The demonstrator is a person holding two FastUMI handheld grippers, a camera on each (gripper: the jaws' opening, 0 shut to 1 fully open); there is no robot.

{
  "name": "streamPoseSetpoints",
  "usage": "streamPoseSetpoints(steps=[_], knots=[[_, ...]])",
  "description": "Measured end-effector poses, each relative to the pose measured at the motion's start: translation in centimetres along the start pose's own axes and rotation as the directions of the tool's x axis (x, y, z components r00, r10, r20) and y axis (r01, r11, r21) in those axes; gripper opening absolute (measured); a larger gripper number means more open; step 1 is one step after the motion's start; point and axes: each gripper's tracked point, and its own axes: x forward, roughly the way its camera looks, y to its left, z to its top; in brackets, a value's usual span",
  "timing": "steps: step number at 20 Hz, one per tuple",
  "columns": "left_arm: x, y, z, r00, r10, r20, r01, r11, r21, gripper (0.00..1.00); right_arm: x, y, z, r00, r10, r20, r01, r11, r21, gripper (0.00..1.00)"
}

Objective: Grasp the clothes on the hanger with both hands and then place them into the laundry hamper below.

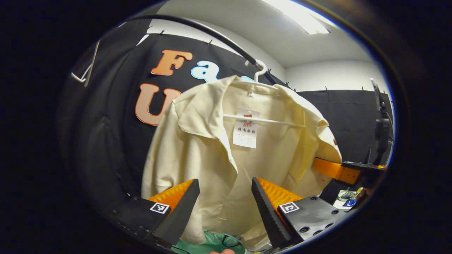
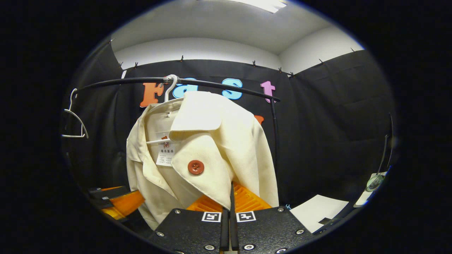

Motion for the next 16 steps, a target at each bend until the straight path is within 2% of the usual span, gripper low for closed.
streamPoseSetpoints(steps=[3,7,9,11,12,13,14,16], knots=[[4.8,1.4,-1.5,0.991,0.134,0.000,-0.134,0.990,0.040,0.97,-0.1,0.6,-0.9,0.999,0.036,-0.026,-0.036,0.999,0.015,0.01],[7.2,5.1,-1.6,0.940,0.331,0.088,-0.342,0.921,0.185,0.97,-0.7,0.8,-1.3,0.998,0.057,-0.032,-0.057,0.998,0.007,0.01],[6.5,6.6,-0.7,0.919,0.369,0.137,-0.392,0.891,0.230,0.97,-1.1,0.7,-1.4,0.998,0.059,-0.033,-0.059,0.998,0.007,0.01],[5.6,7.9,0.5,0.908,0.377,0.182,-0.413,0.874,0.256,0.91,-1.0,0.4,-1.4,0.998,0.055,-0.034,-0.055,0.998,0.006,0.01],[5.0,8.5,1.2,0.905,0.375,0.201,-0.419,0.868,0.268,0.68,-0.8,0.2,-1.5,0.998,0.055,-0.035,-0.054,0.998,0.009,0.01],[4.7,9.0,1.5,0.907,0.365,0.211,-0.414,0.866,0.279,0.55,-0.6,0.1,-1.5,0.998,0.055,-0.036,-0.054,0.998,0.012,0.01],[4.2,9.6,1.9,0.906,0.366,0.214,-0.418,0.854,0.309,0.26,-0.5,0.1,-1.6,0.998,0.056,-0.037,-0.055,0.998,0.014,0.01],[2.6,11.4,2.6,0.900,0.378,0.215,-0.434,0.815,0.385,0.08,-0.4,0.1,-1.6,0.998,0.059,-0.037,-0.059,0.998,0.010,0.01]])
